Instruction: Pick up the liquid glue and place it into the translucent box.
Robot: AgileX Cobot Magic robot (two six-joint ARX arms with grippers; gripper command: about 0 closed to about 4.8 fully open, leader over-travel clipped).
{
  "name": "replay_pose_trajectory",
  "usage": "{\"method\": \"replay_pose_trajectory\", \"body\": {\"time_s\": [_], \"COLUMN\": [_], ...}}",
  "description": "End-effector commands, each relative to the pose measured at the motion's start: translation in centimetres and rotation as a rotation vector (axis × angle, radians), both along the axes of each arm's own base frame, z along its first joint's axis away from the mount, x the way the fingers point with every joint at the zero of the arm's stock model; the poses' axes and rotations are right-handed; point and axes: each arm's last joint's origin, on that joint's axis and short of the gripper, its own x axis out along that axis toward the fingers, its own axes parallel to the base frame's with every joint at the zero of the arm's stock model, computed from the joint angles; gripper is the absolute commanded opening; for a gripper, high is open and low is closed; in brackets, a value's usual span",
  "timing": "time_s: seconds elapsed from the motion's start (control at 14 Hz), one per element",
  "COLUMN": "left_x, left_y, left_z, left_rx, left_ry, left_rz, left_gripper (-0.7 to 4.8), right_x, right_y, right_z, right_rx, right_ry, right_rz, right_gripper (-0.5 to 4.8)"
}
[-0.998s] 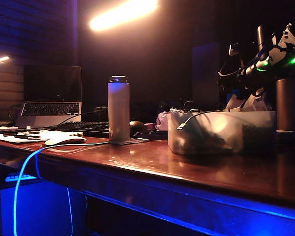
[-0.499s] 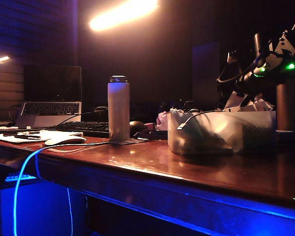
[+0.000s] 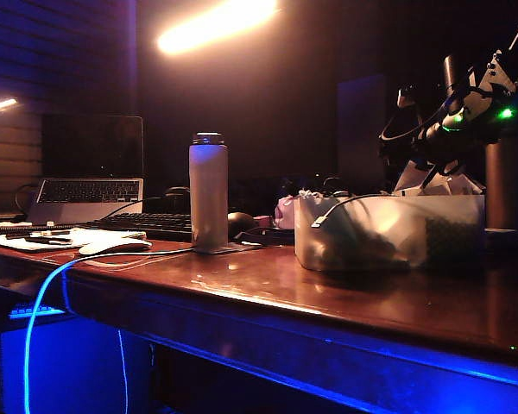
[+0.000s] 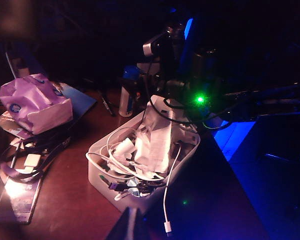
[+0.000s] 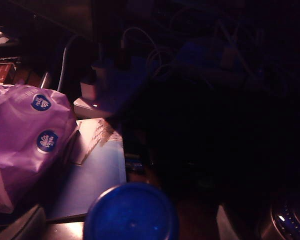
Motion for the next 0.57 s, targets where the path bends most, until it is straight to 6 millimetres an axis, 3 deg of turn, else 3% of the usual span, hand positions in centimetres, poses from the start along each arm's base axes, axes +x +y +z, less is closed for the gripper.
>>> {"method": "replay_pose_trajectory", "body": {"time_s": [0.07, 0.14, 0.29, 0.43, 0.57], "left_x": [-0.06, -0.06, -0.06, -0.06, -0.06], "left_y": [0.00, 0.00, 0.00, 0.00, 0.00], "left_z": [0.30, 0.30, 0.30, 0.30, 0.30], "left_rx": [-0.008, -0.008, -0.008, -0.008, -0.008], "left_ry": [-0.017, -0.017, -0.017, -0.018, -0.018], "left_rz": [-0.007, -0.007, -0.007, -0.007, -0.007], "left_gripper": [-0.06, -0.06, -0.06, -0.06, -0.06], "right_x": [0.08, 0.08, 0.08, 0.08, 0.08], "right_y": [-0.08, -0.08, -0.08, -0.08, -0.06], "right_z": [0.18, 0.16, 0.16, 0.16, 0.16], "right_rx": [-0.004, -0.004, -0.004, -0.005, -0.005], "right_ry": [-0.010, -0.007, -0.007, -0.007, -0.008], "right_rz": [-0.005, -0.005, -0.005, -0.004, -0.003], "right_gripper": [4.07, 3.60, 3.48, 2.90, 2.63]}}
